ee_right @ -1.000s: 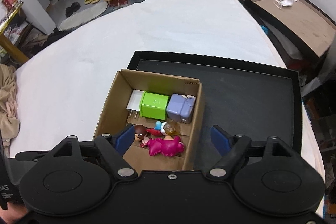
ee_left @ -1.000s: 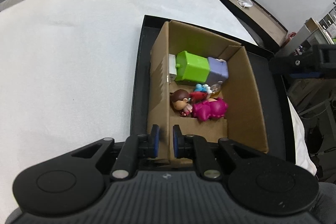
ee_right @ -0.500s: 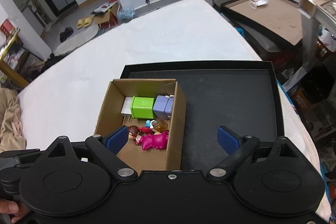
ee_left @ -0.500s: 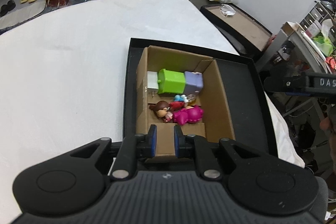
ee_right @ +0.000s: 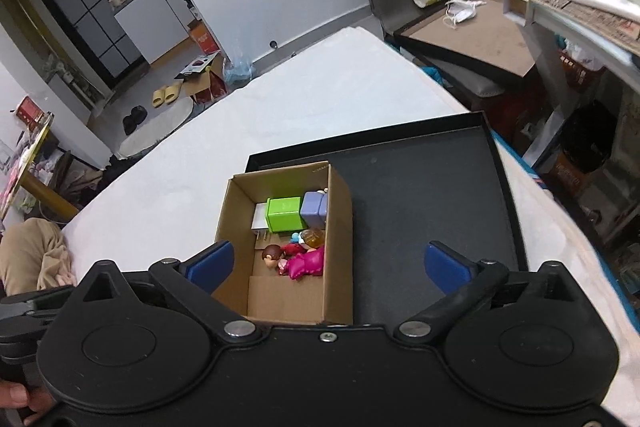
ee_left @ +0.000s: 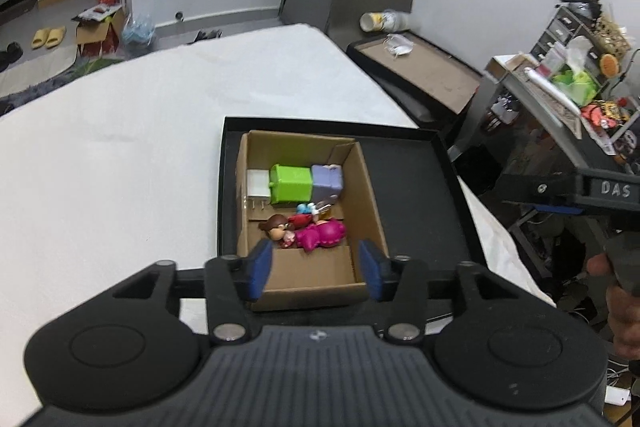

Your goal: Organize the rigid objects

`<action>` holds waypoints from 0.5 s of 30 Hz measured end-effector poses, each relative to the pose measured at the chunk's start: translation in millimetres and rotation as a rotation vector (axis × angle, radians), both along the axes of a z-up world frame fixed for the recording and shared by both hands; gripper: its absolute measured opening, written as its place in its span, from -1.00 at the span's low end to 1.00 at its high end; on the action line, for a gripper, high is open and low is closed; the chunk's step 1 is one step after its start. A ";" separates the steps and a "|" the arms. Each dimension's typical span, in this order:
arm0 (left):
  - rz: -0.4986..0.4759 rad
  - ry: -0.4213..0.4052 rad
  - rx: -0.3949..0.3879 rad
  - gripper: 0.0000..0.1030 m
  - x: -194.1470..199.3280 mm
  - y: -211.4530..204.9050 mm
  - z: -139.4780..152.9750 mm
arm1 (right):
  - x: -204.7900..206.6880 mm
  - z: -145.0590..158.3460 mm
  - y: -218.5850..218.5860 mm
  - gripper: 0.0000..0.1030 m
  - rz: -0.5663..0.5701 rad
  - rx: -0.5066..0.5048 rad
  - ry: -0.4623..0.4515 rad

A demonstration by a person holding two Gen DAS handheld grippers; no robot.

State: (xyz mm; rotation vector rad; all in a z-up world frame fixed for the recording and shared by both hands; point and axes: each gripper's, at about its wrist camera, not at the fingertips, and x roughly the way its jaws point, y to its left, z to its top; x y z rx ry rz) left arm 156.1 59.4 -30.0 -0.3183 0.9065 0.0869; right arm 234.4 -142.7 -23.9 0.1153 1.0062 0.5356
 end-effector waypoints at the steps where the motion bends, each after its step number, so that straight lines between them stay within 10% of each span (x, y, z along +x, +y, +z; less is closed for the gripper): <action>1: 0.000 -0.007 0.009 0.05 -3.0 -2.6 3.5 | -3.7 2.4 -1.2 0.99 -0.001 -0.004 -0.004; 15: -0.021 -0.085 0.064 0.60 -41.6 -23.8 41.5 | -48.6 29.4 -22.2 1.00 -0.074 -0.040 -0.126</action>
